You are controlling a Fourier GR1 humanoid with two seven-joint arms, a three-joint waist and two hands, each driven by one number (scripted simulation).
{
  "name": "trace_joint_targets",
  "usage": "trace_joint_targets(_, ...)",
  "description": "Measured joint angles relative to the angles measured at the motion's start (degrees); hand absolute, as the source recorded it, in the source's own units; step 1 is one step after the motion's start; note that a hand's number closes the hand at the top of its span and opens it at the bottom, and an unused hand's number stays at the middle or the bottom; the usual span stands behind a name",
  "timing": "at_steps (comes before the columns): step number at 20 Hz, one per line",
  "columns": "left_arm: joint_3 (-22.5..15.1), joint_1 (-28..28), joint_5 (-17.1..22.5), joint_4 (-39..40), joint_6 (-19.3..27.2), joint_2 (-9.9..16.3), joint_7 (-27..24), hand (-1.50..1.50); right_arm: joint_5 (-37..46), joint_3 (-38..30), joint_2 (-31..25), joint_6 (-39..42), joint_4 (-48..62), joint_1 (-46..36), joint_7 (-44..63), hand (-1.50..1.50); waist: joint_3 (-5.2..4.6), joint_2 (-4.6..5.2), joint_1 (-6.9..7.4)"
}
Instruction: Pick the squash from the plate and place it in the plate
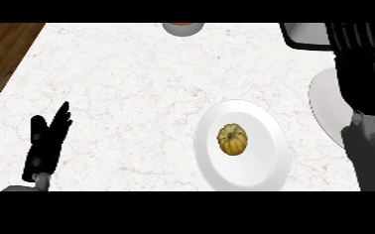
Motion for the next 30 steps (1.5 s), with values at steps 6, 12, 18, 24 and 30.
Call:
trace_joint_targets(6, -1.92, 0.36, 1.31, -0.99, -1.54, -3.98, -0.82, 0.0, 16.21, 5.3, -6.97, -6.71, 2.87, -3.66, 12.45, 1.5, -0.61, 0.41, -0.42)
trace_joint_targets(12, -3.28, 0.99, 3.74, -3.42, -3.53, -6.92, -1.25, 0.0, 37.86, 8.96, -17.79, -12.23, 5.65, -2.24, 24.75, -1.5, -1.07, 0.07, -2.5)
trace_joint_targets(18, -3.79, 0.75, 5.02, -2.58, -5.98, -9.08, -3.17, 0.0, 57.39, 18.5, -13.8, -14.12, -5.56, -0.72, 44.29, -1.5, -0.57, 0.03, -2.38)
trace_joint_targets(24, -4.36, 0.57, 4.99, -3.19, -6.55, -9.87, -2.6, 0.0, 64.48, 26.5, -10.62, 1.06, -11.51, -3.05, 59.4, -1.5, -0.48, 0.13, -1.46)
trace_joint_targets(30, -4.78, -0.03, 4.91, -3.53, -6.72, -10.18, -1.34, 0.0, 61.19, 31.39, -5.34, 13.9, -9.62, -4.83, 65.25, -1.5, -0.53, 0.31, -0.64)
